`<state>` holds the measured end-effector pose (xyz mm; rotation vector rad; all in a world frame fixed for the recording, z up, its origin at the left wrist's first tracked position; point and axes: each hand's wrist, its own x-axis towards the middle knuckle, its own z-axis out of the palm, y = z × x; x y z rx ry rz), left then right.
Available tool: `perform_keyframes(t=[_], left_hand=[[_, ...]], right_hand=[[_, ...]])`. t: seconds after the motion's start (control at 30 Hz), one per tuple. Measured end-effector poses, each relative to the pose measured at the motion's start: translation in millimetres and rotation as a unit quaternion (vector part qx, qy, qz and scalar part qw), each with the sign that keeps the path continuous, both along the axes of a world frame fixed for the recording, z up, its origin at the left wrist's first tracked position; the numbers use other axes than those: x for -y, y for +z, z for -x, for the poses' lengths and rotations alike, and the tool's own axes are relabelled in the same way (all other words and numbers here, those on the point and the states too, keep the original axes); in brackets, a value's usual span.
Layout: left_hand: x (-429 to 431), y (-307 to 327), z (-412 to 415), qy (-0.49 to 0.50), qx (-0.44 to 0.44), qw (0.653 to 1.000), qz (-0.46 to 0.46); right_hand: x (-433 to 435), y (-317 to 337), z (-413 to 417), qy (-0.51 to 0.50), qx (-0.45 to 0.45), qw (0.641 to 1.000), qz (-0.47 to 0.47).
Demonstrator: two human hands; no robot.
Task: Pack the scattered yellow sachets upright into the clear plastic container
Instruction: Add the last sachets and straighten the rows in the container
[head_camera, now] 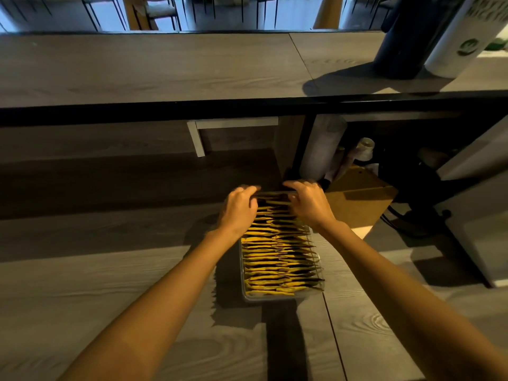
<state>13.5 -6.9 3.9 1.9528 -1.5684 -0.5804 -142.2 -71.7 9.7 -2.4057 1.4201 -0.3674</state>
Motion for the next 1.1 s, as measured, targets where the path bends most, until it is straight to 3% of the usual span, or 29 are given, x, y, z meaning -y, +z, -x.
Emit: perform_keyframes(t=[0.13, 0.23, 0.5, 0.77, 1.1], left_hand=[[-23, 18, 8, 0.006, -0.005, 0.996, 0.085], [-51, 26, 16, -0.021, -0.016, 0.995, 0.092], [-126, 5, 27, -0.149, 0.040, 0.987, -0.042], [-135, 0, 32, -0.146, 0.102, 0.984, -0.014], [-106, -3, 31, -0.099, 0.126, 0.987, -0.008]], right_hand=[[-24, 10, 13, 0.001, 0.063, 0.997, 0.034], [-50, 17, 24, 0.026, 0.098, 0.995, 0.017], [-119, 14, 64, 0.106, 0.053, 0.988, -0.099], [-132, 7, 65, 0.108, -0.022, 0.993, -0.042], [-112, 3, 44, 0.054, -0.028, 0.997, -0.047]])
